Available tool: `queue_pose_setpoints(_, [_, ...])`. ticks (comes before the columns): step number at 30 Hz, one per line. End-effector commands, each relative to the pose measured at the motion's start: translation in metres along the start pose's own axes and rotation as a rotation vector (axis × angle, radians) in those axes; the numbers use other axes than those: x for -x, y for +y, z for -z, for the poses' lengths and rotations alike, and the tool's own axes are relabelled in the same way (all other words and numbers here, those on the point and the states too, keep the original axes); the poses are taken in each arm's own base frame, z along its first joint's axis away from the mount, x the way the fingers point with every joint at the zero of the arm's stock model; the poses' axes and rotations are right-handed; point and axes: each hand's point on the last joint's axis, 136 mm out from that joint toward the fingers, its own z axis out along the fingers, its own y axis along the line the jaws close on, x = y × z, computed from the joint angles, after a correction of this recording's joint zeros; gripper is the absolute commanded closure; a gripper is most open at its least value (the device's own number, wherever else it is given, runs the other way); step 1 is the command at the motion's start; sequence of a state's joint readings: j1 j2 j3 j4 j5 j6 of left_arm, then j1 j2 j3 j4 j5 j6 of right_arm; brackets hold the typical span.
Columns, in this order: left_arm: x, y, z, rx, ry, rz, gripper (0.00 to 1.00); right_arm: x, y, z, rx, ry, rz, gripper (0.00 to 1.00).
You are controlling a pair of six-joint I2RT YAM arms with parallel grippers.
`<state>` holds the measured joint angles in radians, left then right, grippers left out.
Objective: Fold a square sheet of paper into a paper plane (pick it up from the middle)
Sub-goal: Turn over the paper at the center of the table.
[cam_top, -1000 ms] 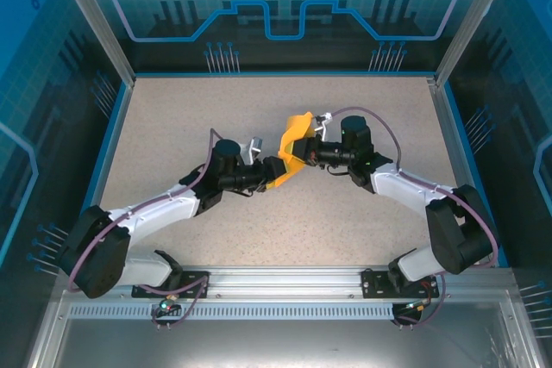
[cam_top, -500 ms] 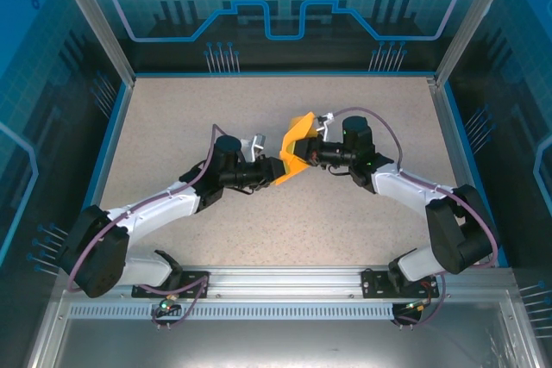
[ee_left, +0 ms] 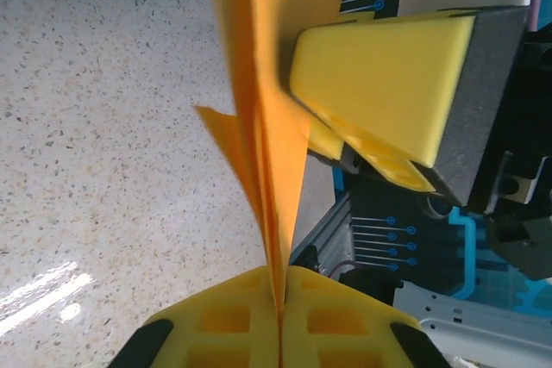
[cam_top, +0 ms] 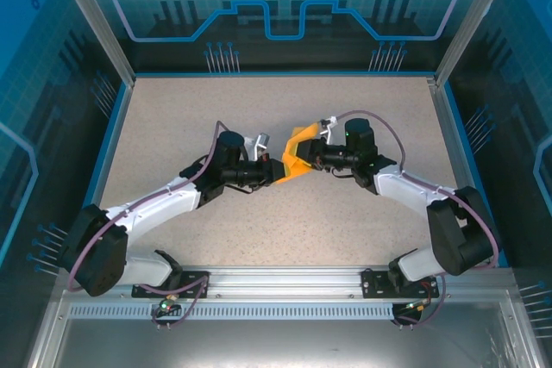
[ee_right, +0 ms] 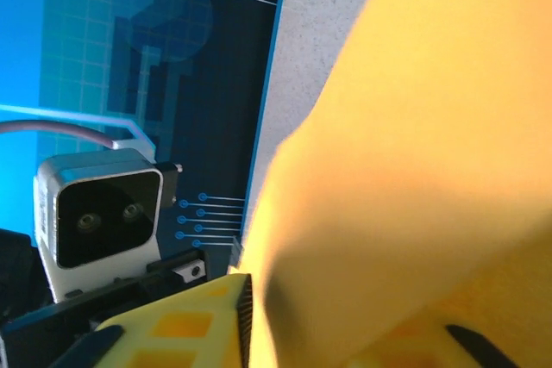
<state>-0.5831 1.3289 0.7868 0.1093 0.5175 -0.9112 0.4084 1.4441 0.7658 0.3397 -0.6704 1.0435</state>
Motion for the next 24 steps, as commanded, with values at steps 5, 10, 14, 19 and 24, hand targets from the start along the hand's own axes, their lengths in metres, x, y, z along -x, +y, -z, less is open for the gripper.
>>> queue_pose_setpoints(5, [0.005, 0.012, 0.022, 0.240, 0.048, -0.185, 0.96, 0.002, -0.027, 0.033, -0.151, -0.025, 0.022, 0.54])
queue_pose_setpoints(10, [0.025, 0.049, 0.064, 0.678, 0.062, -0.409, 0.99, 0.009, -0.045, 0.057, -0.242, -0.054, 0.031, 0.47])
queue_pose_setpoints(14, [0.054, 0.064, 0.111, 1.070, 0.000, -0.600, 1.00, 0.011, -0.056, 0.068, -0.286, -0.069, 0.027, 0.45])
queue_pose_setpoints(19, [0.080, 0.060, 0.144, 1.441, -0.054, -0.812, 1.00, 0.011, -0.065, 0.074, -0.313, -0.080, 0.020, 0.44])
queue_pose_setpoints(24, [0.062, 0.071, 0.108, 1.553, 0.053, -0.978, 1.00, 0.014, -0.071, 0.084, -0.324, -0.098, 0.011, 0.43])
